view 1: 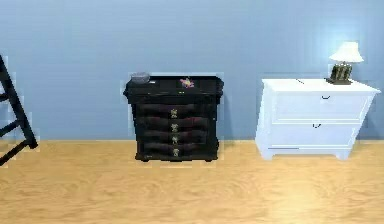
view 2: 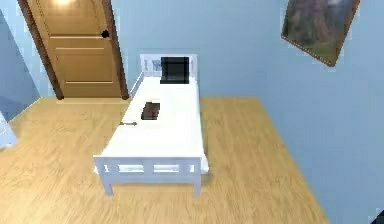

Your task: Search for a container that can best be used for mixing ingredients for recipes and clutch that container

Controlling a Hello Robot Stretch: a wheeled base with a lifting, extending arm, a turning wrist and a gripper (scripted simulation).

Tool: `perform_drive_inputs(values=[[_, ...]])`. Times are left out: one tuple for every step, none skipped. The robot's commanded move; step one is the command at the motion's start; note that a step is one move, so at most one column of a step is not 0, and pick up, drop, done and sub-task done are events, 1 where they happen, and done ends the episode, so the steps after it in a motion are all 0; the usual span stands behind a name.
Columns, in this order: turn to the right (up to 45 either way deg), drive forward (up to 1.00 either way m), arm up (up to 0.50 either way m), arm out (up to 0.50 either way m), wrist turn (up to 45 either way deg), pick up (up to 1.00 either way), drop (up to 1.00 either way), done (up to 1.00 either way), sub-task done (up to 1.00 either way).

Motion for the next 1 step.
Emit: perform_drive_inputs(values=[[0.0, 1.0, 0.0, 0.0, 0.0, 0.0, 0.0, 0.0, 0.0]])
